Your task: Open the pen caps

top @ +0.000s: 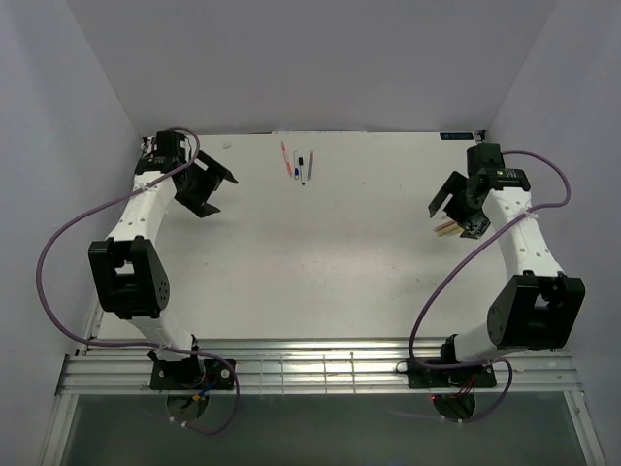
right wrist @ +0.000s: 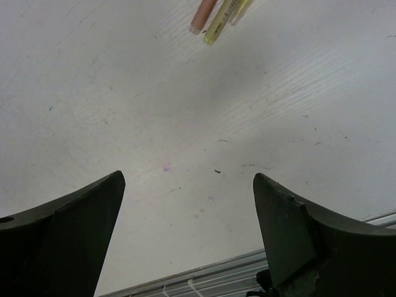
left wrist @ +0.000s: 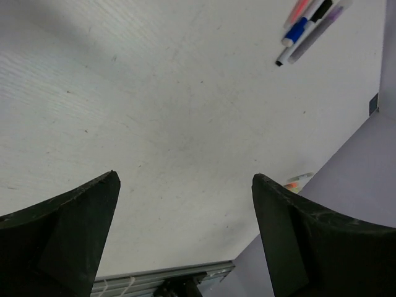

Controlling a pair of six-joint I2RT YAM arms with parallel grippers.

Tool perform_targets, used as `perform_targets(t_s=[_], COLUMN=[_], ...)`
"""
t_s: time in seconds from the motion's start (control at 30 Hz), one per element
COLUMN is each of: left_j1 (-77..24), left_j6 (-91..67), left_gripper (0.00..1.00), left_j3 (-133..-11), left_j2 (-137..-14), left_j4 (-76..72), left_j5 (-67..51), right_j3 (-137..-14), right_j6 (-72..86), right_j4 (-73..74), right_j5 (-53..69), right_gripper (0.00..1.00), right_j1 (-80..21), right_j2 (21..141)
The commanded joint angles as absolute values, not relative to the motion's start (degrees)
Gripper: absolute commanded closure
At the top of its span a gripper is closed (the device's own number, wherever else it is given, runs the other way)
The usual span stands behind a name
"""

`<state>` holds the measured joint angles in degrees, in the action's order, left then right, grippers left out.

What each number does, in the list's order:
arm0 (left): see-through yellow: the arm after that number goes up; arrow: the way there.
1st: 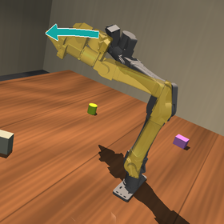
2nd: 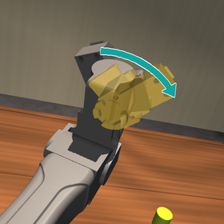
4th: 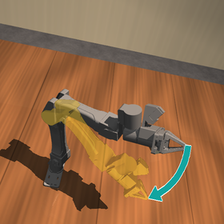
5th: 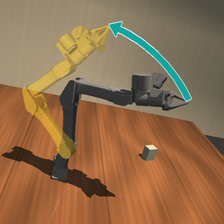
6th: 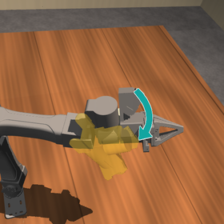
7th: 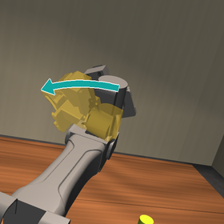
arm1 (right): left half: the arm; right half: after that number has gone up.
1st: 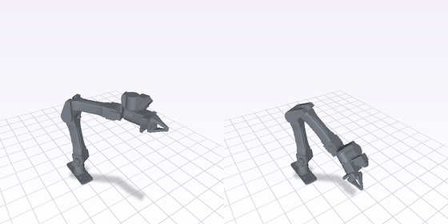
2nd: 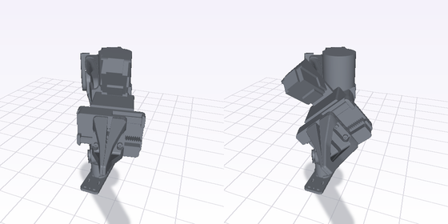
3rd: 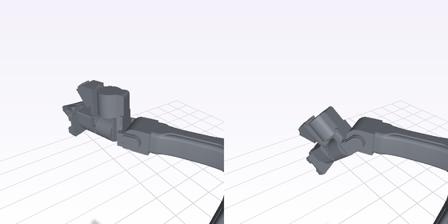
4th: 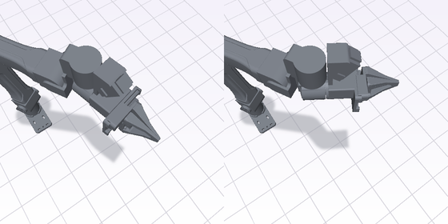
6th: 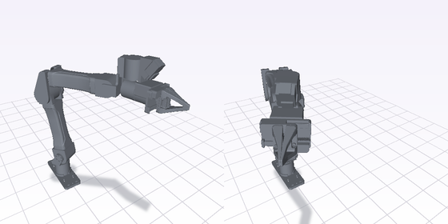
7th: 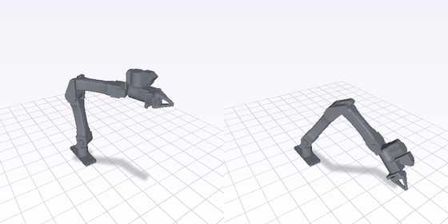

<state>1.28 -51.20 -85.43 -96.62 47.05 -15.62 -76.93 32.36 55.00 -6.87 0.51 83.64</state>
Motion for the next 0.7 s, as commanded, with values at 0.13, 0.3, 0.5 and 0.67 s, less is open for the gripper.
perform_targets(t_s=[0.13,0.3,0.5,0.67], left_j1=[3.7,6.1,11.1,11.7], left_j6=[-52.7,-50.1,-60.1,-63.7], left_gripper=[0.02,0.02,0.02,0.02], left_j3=[-87.9,-91.4,-76.4,-72.2], left_j2=[-97.8,-99.4,-95.6,-94.3], left_j4=[51.1,49.2,35.0,26.7], left_j5=[-22.0,-31.4,-44.8,-47.0], right_j3=[-86.8,-95.6,-88.0,-89.2], right_j6=[32.3,27.3,33.6,38.0], right_j4=[51.4,50.5,39.0,37.2], right_j5=[-8.6,-4.6,4.1,-1.5], right_gripper=[0.10,0.10,0.10,0.10], right_j1=[5.9,7.8,13.5,14.5], right_j2=[92.2,99.0,97.4,101.6])
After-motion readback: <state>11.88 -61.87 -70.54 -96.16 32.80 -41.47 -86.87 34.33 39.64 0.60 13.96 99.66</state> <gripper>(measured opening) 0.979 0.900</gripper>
